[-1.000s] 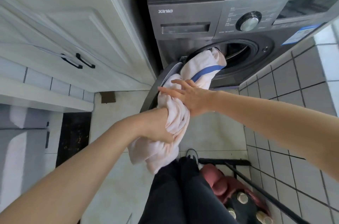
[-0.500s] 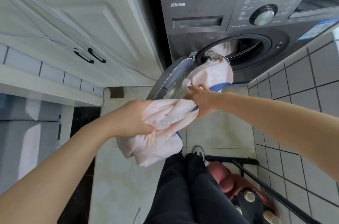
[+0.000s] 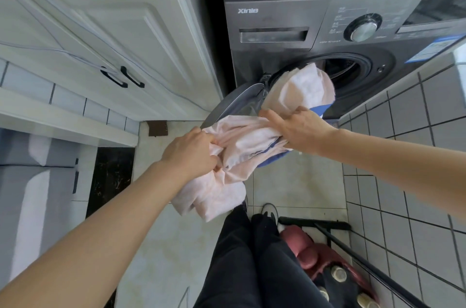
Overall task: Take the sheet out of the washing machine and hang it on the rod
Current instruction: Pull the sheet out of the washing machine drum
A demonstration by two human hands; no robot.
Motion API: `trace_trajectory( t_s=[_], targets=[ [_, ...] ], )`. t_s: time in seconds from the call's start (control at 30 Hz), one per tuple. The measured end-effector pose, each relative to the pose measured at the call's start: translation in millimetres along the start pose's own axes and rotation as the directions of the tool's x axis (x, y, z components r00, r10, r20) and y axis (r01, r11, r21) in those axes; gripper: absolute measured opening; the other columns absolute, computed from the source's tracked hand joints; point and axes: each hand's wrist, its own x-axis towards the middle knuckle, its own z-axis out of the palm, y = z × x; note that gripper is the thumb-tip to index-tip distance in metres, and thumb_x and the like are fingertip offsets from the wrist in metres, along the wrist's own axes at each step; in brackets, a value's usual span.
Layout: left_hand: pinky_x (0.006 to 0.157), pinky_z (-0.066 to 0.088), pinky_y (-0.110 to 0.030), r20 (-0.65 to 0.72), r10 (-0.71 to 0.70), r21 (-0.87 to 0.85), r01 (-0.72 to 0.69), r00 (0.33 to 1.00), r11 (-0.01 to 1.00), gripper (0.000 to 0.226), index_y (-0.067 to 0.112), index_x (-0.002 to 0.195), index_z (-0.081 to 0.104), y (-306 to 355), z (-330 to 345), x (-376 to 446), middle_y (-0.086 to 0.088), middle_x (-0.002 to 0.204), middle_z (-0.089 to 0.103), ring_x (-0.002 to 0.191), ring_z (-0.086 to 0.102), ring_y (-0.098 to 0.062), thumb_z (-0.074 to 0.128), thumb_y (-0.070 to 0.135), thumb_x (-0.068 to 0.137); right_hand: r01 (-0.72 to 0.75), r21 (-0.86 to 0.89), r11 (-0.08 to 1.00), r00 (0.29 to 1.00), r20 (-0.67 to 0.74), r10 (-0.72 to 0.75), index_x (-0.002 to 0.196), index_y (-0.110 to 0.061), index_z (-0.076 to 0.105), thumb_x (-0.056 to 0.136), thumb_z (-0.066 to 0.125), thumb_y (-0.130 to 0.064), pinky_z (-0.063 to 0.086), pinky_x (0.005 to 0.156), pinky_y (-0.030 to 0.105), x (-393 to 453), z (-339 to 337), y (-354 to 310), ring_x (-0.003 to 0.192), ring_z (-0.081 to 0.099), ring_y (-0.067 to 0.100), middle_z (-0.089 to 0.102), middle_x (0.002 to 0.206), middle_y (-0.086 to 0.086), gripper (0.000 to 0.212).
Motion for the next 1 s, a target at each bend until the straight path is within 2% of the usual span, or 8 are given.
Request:
trace_trajectory(
  t_s=[0.07, 0.2, 0.37, 0.5, 0.6, 0.8, 0.9, 1.0],
  targets=[
    [0.076, 0.039, -0.034, 0.026, -0.045, -0.007, 0.045, 0.999, 0.999, 0.038, 0.027, 0.119, 0.061, 1, 6, 9, -0.005, 0.120, 0.051, 0.107, 0.057, -0.035, 0.056, 0.041, 0.084, 0.134, -0.048, 0.990, 0.965, -0.220, -0.142, 0.137, -0.021, 0.034, 0.063, 0.073, -0.007, 0.048, 0.058, 0.034, -11, 4, -4, 0.076, 0.054, 0.024, 0.059, 0.092, 0.010, 0.085],
    [0.072, 0.040, -0.034, 0.070, -0.033, 0.077, 0.028, 0.997, 0.997, 0.051, 0.025, 0.124, 0.048, 9, 4, 9, -0.006, 0.124, 0.036, 0.093, 0.055, -0.035, 0.057, 0.050, 0.081, 0.221, -0.028, 0.975, 0.954, -0.200, -0.222, 0.123, -0.031, 0.047, 0.070, 0.065, 0.001, 0.044, 0.055, 0.035, -22, 11, -8, 0.058, 0.053, 0.025, 0.050, 0.083, 0.006, 0.065],
    [0.082, 0.051, -0.042, -0.045, 0.173, -0.018, -0.174, 0.984, 0.985, 0.120, 0.049, 0.143, -0.017, 49, 2, -6, 0.001, 0.159, 0.002, 0.107, 0.061, -0.037, 0.064, 0.079, 0.061, 0.081, 0.121, 0.989, 0.987, -0.145, -0.063, 0.126, -0.010, 0.038, 0.061, 0.074, -0.004, 0.041, 0.053, 0.030, -11, -6, -33, 0.048, 0.050, 0.026, 0.060, 0.085, 0.007, 0.074],
    [0.072, 0.047, -0.035, -0.168, 0.191, -0.008, -0.195, 0.967, 0.981, 0.083, 0.032, 0.134, 0.025, 70, 14, 0, 0.001, 0.136, 0.047, 0.108, 0.058, -0.025, 0.064, 0.070, 0.070, 0.024, 0.440, 0.898, 0.980, -0.189, 0.066, 0.105, -0.016, 0.019, 0.072, 0.061, -0.002, 0.036, 0.051, 0.026, -2, -28, -50, 0.048, 0.052, 0.035, 0.055, 0.058, 0.000, 0.055],
    [0.065, 0.047, -0.035, -0.243, 0.162, 0.002, -0.166, 0.956, 0.986, 0.054, 0.022, 0.122, 0.043, 66, 17, 5, 0.002, 0.110, 0.061, 0.095, 0.062, -0.026, 0.061, 0.050, 0.079, 0.009, 0.537, 0.844, 0.991, -0.115, 0.062, 0.107, -0.019, 0.017, 0.080, 0.062, -0.015, 0.045, 0.066, 0.033, -6, -28, -49, 0.064, 0.058, 0.038, 0.060, 0.087, 0.007, 0.052],
    [0.063, 0.035, -0.032, -0.248, 0.212, 0.073, -0.200, 0.945, 0.977, 0.026, 0.028, 0.101, 0.044, 55, 6, -10, 0.005, 0.103, 0.060, 0.090, 0.060, -0.027, 0.060, 0.028, 0.081, 0.077, 0.358, 0.930, 0.997, -0.043, -0.066, 0.138, -0.021, 0.034, 0.072, 0.076, -0.040, 0.039, 0.102, 0.035, -18, -16, -21, 0.126, 0.040, 0.023, 0.043, 0.135, -0.003, 0.080],
    [0.058, 0.038, -0.032, -0.239, 0.256, 0.128, -0.231, 0.937, 0.964, 0.045, 0.033, 0.121, 0.041, 50, 7, -13, 0.010, 0.098, 0.053, 0.084, 0.059, -0.029, 0.059, 0.030, 0.080, 0.023, 0.338, 0.941, 0.981, 0.173, -0.086, 0.150, -0.029, 0.007, 0.064, 0.079, -0.052, 0.012, 0.116, 0.046, -3, -10, -4, 0.144, 0.002, 0.029, 0.009, 0.156, -0.003, 0.114],
    [0.055, 0.037, -0.032, -0.244, 0.277, 0.160, -0.243, 0.929, 0.957, 0.031, 0.029, 0.105, 0.040, 48, 9, -16, 0.012, 0.088, 0.040, 0.073, 0.052, -0.026, 0.059, 0.035, 0.081, 0.052, 0.286, 0.957, 0.953, 0.273, -0.134, 0.149, -0.033, -0.013, 0.059, 0.080, -0.060, 0.009, 0.115, 0.054, 29, -9, 12, 0.145, -0.009, 0.032, -0.012, 0.159, -0.005, 0.132]
  ],
)
